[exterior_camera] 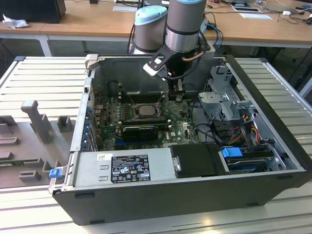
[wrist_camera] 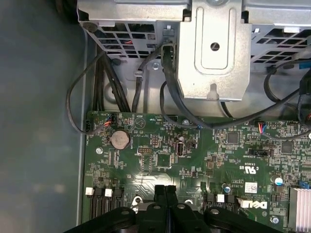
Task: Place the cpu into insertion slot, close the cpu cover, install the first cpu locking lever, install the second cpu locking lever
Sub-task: 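Close the cpu cover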
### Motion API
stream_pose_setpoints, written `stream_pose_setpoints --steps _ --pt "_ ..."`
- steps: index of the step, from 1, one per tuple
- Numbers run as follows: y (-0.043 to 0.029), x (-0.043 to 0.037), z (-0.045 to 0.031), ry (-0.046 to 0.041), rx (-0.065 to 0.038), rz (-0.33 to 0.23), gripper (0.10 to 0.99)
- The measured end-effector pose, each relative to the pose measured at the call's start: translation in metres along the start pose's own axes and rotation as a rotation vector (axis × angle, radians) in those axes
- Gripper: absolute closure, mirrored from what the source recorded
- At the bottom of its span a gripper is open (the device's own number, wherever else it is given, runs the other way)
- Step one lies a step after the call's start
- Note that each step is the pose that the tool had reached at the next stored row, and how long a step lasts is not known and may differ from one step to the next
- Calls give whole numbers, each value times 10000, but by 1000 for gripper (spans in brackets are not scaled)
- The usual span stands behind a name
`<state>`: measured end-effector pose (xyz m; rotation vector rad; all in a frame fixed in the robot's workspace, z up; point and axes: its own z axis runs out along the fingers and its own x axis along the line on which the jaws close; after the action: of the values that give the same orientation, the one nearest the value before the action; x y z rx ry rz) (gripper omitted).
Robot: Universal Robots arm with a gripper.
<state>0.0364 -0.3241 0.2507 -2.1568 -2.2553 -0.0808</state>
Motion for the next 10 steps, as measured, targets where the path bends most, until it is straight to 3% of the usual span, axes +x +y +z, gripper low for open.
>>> stream_pose_setpoints --steps 10 --pt "-44 2 -1 0 -1 -1 980"
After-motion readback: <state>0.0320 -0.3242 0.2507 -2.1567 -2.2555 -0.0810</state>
